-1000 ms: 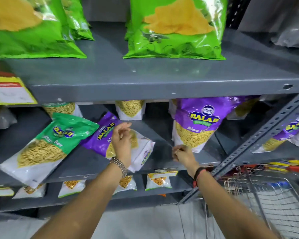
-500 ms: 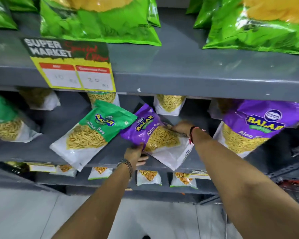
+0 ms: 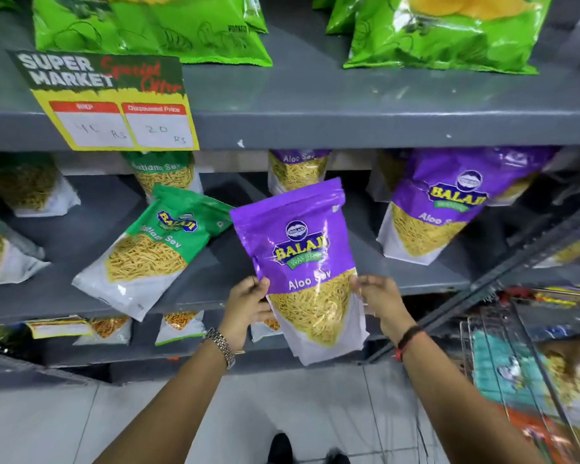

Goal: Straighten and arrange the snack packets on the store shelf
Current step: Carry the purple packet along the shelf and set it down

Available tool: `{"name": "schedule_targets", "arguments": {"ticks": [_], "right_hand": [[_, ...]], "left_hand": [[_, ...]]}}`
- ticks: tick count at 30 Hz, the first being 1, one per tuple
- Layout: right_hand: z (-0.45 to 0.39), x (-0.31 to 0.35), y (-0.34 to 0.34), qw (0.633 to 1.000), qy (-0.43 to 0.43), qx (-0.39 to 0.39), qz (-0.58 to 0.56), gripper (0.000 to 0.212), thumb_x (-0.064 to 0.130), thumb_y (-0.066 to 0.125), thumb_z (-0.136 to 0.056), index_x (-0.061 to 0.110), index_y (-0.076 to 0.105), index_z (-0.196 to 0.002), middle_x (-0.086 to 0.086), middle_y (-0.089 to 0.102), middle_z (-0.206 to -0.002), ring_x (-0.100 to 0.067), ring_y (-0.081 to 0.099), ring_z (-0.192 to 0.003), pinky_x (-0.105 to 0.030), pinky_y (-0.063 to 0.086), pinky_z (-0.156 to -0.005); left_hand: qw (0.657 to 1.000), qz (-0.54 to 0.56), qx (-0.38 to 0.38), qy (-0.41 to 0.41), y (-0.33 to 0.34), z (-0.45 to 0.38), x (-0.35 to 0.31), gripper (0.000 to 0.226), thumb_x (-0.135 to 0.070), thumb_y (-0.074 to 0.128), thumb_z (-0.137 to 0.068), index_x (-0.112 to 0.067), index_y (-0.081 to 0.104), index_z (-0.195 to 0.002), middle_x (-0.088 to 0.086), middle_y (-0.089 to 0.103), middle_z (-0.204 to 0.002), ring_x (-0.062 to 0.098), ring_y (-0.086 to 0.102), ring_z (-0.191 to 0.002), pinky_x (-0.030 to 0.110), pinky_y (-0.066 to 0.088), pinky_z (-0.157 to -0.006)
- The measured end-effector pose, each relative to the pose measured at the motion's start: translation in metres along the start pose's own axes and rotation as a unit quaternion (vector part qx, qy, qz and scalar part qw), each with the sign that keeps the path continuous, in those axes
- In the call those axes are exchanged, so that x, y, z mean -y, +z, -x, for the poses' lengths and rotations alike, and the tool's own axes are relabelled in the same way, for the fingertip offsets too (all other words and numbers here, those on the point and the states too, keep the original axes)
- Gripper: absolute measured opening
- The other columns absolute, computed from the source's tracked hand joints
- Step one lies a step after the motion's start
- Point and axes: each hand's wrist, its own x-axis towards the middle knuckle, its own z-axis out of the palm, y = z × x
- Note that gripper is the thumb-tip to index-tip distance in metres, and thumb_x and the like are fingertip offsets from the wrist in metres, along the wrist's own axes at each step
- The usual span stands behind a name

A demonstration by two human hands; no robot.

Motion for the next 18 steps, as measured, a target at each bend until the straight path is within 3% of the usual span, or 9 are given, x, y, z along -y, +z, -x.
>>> {"name": "schedule_targets", "arguments": {"ticks": [2,5,8,12,18], "right_hand": [[0.025,-0.007,-0.014,0.999,0.001,0.006,-0.046,0.023,0.01,0.061,-0.083,0.015,0.061,-0.061,-0.005,0.059,-0.069,-0.015,0.052,-0.072,-0.031,0.043,-0.068],[0.057,-0.005,-0.034,0.993,-0.02,0.027,-0.11,0.02,0.024,0.072,-0.074,0.013,0.059,-0.063,0.005,0.063,-0.056,-0.014,0.056,-0.063,-0.026,0.047,-0.062],[0.077,0.003,-0.047,0.991,-0.034,0.038,-0.123,0.054,0.054,0.082,-0.043,0.01,0.062,-0.068,0.002,0.064,-0.057,-0.009,0.059,-0.056,-0.025,0.05,-0.058],[0.084,0.01,-0.056,0.991,-0.043,0.024,-0.127,0.016,0.019,0.062,-0.084,0.008,0.063,-0.073,-0.005,0.066,-0.065,-0.015,0.061,-0.061,-0.032,0.05,-0.067],[0.065,0.02,-0.047,0.993,-0.034,-0.003,-0.114,0.024,0.013,0.055,-0.089,0.014,0.06,-0.066,-0.008,0.062,-0.073,-0.022,0.057,-0.073,-0.038,0.047,-0.074]], "left_hand": [[0.999,-0.027,0.016,0.025,0.006,0.008,-0.009,0.012,-0.019,0.05,-0.091,-0.01,0.054,-0.097,0.002,0.067,-0.076,0.009,0.066,-0.049,0.023,0.055,-0.046],[0.995,-0.067,0.054,0.053,0.017,0.019,-0.024,0.012,-0.021,0.051,-0.09,-0.01,0.056,-0.093,0.002,0.066,-0.076,0.01,0.065,-0.051,0.022,0.053,-0.047],[0.99,-0.084,0.084,0.078,0.026,0.03,-0.037,0.011,-0.022,0.052,-0.09,-0.015,0.058,-0.083,-0.007,0.071,-0.064,0.01,0.066,-0.052,0.024,0.055,-0.05],[0.986,-0.091,0.096,0.104,0.032,0.038,-0.046,0.015,-0.023,0.052,-0.09,-0.017,0.056,-0.077,-0.007,0.07,-0.063,0.01,0.066,-0.052,0.027,0.056,-0.053],[0.985,-0.097,0.085,0.112,0.039,0.023,-0.057,0.017,-0.026,0.052,-0.09,-0.018,0.056,-0.075,-0.007,0.071,-0.064,0.008,0.066,-0.052,0.022,0.055,-0.048]]}}
